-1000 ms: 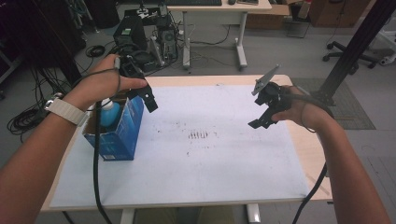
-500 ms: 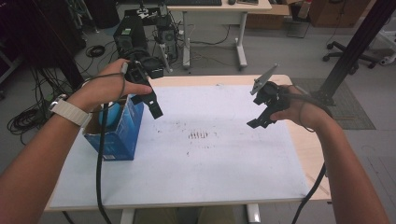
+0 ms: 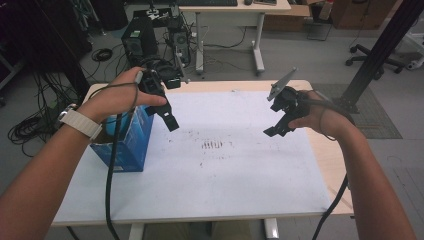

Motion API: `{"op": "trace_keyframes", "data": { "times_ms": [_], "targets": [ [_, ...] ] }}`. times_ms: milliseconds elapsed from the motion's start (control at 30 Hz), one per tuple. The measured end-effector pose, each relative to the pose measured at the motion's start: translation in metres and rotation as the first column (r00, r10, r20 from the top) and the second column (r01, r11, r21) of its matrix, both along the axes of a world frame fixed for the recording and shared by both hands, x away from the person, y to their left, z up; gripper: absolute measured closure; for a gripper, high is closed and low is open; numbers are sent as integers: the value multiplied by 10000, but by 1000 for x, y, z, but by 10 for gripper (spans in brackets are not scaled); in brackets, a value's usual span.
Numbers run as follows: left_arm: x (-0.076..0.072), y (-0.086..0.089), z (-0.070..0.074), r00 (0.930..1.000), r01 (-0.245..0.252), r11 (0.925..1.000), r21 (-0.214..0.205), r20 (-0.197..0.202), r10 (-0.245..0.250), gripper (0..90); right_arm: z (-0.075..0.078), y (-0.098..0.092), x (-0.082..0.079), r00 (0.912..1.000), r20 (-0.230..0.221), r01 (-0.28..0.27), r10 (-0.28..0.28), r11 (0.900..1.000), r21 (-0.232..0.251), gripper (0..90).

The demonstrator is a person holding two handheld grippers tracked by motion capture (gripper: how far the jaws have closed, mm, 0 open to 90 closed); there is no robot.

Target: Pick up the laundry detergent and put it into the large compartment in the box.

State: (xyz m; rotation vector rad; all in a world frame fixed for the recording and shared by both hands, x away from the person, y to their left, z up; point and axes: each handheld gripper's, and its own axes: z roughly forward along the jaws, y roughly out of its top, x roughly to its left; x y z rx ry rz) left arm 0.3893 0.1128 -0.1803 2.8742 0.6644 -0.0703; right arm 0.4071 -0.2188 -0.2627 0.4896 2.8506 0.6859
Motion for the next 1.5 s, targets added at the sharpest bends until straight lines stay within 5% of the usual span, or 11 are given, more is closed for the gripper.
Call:
{"op": "trace_keyframes", "data": {
  "times_ms": [833,1500],
  "targets": [
    [-7,-22,-11,9953,787,9968,-165,575,-777,133,-1,-1,-1,10000,-24,51,-51,10000,-3,86],
    [-6,-25,-13,9952,742,9971,-184,652,-729,133,-3,-2,-3,10000,-38,79,-79,10000,-2,86]
  ]
}}
